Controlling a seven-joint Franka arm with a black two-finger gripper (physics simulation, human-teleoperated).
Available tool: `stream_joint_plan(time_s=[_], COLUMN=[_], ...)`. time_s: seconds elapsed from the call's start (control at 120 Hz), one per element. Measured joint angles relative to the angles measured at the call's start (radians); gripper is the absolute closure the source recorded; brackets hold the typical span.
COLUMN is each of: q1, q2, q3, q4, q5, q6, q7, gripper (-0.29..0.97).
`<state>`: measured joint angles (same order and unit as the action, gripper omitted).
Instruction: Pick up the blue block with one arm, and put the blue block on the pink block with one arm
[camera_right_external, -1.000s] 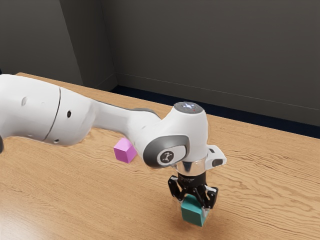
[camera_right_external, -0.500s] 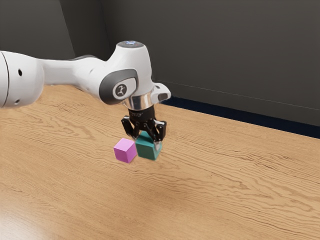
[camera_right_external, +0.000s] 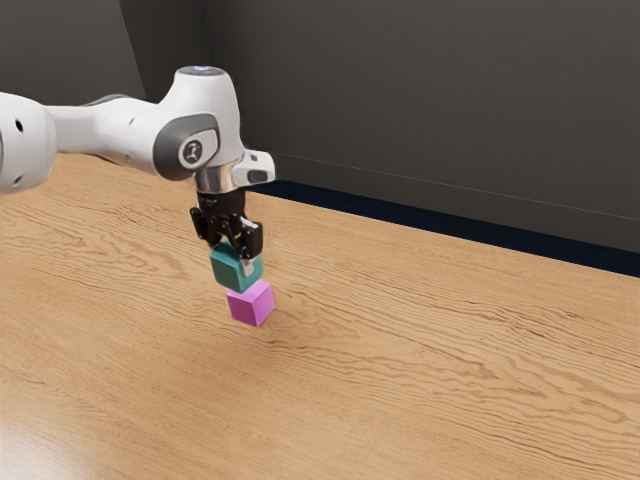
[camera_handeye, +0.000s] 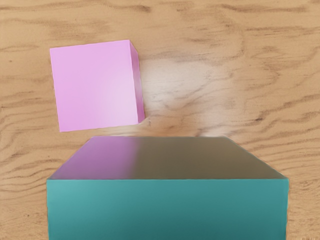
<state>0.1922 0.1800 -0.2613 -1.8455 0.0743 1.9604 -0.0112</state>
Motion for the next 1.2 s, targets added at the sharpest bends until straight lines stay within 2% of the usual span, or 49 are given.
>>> stream_joint_plan(time_s=[0.533, 1.2], q1=[0.066, 0.072], q2=[0.119, 0.183], q3=[0.006, 0.007], q4=[0.071, 0.14], q5=[0.013, -0.004], q6=[-0.011, 0.02], q7=[0.22, 0.143], gripper=[0.35, 0.34])
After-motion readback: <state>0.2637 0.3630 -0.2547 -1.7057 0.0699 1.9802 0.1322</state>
